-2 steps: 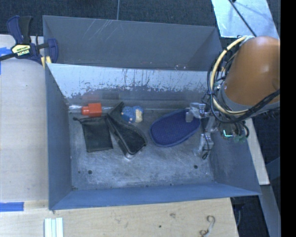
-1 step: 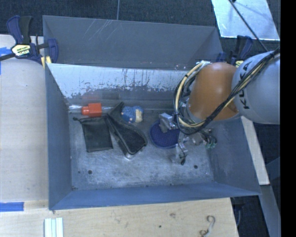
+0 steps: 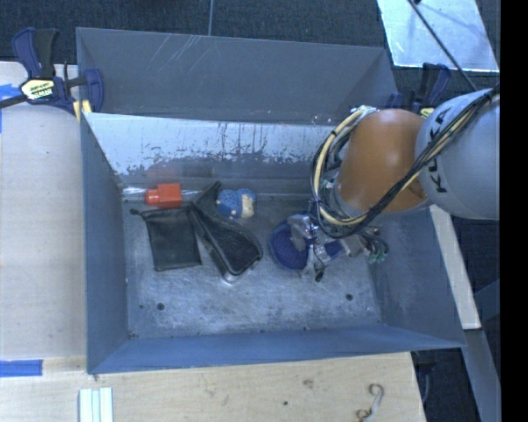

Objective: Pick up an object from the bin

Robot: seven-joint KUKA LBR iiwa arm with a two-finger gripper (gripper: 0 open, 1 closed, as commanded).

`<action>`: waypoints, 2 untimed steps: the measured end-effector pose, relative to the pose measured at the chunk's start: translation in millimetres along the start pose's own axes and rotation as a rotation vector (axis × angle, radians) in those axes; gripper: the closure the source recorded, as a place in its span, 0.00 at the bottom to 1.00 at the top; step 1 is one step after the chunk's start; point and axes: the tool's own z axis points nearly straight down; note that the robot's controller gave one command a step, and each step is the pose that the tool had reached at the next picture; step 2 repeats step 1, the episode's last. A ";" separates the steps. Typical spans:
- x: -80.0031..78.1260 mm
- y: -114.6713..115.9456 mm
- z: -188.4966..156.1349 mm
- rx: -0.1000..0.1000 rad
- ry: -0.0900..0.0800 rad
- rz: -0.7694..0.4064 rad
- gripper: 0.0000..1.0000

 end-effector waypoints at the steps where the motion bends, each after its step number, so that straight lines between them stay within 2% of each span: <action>1: 20.0 -14.7 -132.4 0.000 0.001 -0.012 1.00; 2: 20.0 -14.7 -132.4 0.000 0.001 -0.012 1.00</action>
Offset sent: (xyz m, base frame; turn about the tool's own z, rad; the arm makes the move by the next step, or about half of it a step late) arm -0.0188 -0.0181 0.1272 -0.0158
